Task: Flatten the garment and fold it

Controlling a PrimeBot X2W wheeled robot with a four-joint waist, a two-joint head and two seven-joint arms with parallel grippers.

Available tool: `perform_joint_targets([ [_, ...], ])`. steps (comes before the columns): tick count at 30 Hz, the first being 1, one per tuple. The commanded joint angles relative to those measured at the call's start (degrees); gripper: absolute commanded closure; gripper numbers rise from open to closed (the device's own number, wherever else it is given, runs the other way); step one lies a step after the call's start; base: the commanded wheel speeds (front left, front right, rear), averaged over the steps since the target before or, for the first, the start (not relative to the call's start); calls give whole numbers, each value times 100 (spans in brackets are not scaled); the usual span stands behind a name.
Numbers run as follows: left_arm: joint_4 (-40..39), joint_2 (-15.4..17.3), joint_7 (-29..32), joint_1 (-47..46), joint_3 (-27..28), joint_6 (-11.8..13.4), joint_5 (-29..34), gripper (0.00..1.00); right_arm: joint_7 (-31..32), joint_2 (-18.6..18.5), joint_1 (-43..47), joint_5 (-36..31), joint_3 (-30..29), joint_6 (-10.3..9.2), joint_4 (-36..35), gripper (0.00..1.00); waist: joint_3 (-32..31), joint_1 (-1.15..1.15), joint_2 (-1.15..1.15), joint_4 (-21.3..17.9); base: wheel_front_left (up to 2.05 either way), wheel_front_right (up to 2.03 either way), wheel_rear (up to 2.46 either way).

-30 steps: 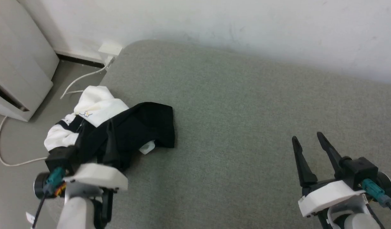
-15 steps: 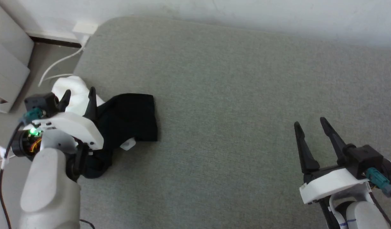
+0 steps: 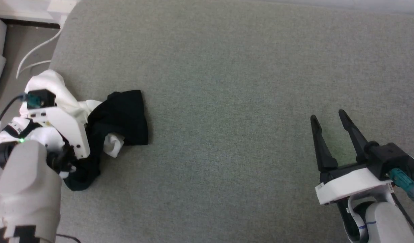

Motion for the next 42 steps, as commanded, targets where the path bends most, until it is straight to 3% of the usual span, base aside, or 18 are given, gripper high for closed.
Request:
perform_joint_targets([
  [1,272,25,209,-53,-72,42,31,0,-60,7,-114,46,5,-10,9,0,79,0,0,2,0,0,0],
  [2,408,15,377,-117,-101,62,22,17,-71,7,-130,60,14,-10,18,0,94,0,0,15,0,0,0],
  [4,625,-5,629,-266,-147,121,5,100,-180,7,-184,71,45,-10,-13,0,122,0,0,51,0,0,0],
  [8,989,24,1016,-522,-224,95,-61,100,-270,8,-241,111,95,-11,33,0,109,0,0,111,0,0,0],
  [13,1109,202,716,-812,-443,173,98,100,-364,9,-229,219,69,-11,178,0,-49,0,0,237,0,0,0],
  [20,950,489,-588,-1279,-609,498,309,100,-563,10,-51,492,11,-12,433,0,-542,0,0,371,0,0,0],
  [28,259,451,-2320,-1379,-612,685,381,100,-703,10,313,742,-125,-12,597,0,-1258,0,0,317,0,0,0],
  [34,-274,143,-3137,-1390,-858,608,477,100,-753,10,602,853,-247,-12,646,0,-1692,0,0,140,0,0,0],
  [42,-1037,-781,-3231,-1052,-1410,413,437,100,-769,10,888,921,-347,-12,651,0,-2028,0,0,-392,0,0,0],
])
